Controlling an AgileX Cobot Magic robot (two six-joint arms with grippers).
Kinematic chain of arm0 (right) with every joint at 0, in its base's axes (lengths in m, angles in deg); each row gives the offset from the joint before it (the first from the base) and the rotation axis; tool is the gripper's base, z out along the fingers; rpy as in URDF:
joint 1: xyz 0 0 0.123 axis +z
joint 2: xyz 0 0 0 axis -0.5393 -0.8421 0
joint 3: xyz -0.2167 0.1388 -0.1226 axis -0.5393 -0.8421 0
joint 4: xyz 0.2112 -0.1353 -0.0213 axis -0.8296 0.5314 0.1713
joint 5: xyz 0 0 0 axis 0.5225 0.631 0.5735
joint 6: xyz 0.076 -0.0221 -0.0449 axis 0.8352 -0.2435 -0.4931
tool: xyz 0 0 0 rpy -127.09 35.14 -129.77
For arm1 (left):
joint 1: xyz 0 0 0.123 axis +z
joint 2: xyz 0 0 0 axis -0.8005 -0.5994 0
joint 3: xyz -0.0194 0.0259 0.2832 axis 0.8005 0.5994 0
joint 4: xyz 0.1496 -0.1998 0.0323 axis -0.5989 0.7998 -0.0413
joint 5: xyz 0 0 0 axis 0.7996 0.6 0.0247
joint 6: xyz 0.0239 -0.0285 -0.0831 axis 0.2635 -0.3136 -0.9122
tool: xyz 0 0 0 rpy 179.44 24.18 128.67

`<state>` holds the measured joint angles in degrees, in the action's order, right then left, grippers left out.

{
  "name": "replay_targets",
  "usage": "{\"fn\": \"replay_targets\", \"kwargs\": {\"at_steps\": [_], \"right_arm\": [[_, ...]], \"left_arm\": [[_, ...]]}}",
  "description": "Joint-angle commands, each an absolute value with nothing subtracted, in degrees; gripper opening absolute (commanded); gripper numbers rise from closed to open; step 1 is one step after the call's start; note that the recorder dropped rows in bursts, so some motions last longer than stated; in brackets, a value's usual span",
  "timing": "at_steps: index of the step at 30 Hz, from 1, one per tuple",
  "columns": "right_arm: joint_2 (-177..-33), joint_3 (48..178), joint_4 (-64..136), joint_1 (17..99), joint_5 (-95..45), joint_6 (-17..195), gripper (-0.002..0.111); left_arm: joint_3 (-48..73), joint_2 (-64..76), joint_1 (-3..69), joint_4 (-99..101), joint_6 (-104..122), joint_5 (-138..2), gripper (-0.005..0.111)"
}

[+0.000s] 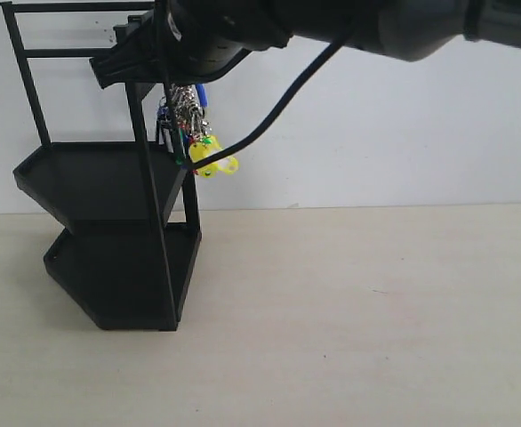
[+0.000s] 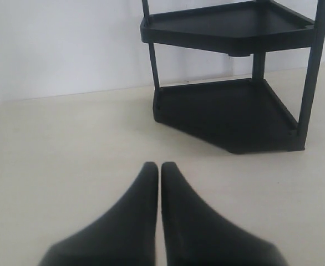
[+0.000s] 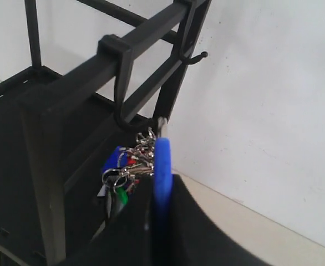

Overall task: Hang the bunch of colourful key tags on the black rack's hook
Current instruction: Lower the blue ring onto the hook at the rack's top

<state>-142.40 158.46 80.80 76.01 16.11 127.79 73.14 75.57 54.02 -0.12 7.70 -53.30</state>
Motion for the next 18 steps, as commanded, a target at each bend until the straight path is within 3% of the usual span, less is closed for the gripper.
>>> {"fn": "replay_targets", "kwargs": {"at_steps": [1, 18], "right_arm": [[-142.6, 160.9, 82.8, 76.0, 15.0, 127.7, 0.000], [-146.1, 162.1, 75.0, 76.2, 11.8, 119.4, 0.000]], "left_arm": [[73.1, 75.7, 54.0, 0.1, 7.8, -53.7, 0.004], [73.1, 75.7, 54.0, 0.1, 7.8, -53.7, 0.004]]}}
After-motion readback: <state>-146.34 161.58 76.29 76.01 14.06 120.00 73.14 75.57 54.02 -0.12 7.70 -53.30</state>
